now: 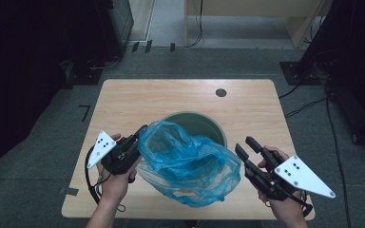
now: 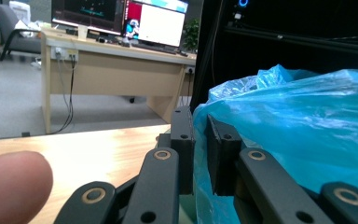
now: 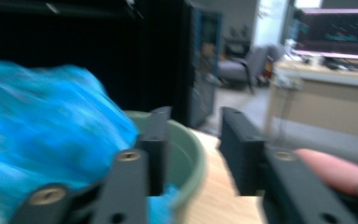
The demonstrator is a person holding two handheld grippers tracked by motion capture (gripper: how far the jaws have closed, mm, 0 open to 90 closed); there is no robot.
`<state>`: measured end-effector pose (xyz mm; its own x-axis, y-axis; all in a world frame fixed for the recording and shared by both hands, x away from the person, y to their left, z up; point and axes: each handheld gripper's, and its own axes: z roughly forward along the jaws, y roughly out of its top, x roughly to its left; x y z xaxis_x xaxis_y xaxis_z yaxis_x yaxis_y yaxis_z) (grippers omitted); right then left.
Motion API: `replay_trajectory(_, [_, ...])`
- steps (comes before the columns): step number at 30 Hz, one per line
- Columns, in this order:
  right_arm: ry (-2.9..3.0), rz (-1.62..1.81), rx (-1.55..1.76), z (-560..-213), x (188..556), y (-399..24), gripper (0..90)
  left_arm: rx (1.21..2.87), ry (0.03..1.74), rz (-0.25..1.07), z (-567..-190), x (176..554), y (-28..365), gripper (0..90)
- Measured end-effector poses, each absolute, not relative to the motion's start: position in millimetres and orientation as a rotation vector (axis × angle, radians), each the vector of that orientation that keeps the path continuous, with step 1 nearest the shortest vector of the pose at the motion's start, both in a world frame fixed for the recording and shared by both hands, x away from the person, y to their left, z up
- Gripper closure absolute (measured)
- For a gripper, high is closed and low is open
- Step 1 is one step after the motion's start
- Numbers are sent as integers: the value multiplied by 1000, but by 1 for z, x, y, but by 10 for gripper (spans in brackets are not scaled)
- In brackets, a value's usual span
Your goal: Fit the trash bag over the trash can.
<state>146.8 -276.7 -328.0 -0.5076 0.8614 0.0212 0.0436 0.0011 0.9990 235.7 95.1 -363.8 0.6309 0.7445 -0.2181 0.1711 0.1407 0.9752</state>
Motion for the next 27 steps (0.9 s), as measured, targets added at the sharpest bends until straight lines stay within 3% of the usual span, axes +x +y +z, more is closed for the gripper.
replay_trajectory(4, [1672, 1567, 830, -327, 142, -262, 380, 1408, 846, 485, -363, 235, 93, 816])
replay_trajectory(5, [1677, 1531, 828, -329, 144, -258, 381, 1408, 849, 486, -364, 235, 93, 813])
replay_trajectory(6, [1684, 1499, 837, -332, 147, -255, 409, 1409, 852, 486, -364, 236, 93, 814])
replay_trajectory(10, [1710, 1435, 890, -341, 163, -250, 759, 1414, 871, 484, -365, 241, 96, 823])
replay_trajectory(12, [1731, 1416, 920, -346, 173, -249, 846, 1420, 877, 489, -366, 244, 96, 828])
replay_trajectory(17, [1732, 1371, 1022, -356, 201, -252, 881, 1431, 923, 485, -371, 264, 101, 829])
replay_trajectory(27, [1707, 1207, 1126, -380, 242, -257, 859, 1463, 1025, 388, -395, 295, 96, 849])
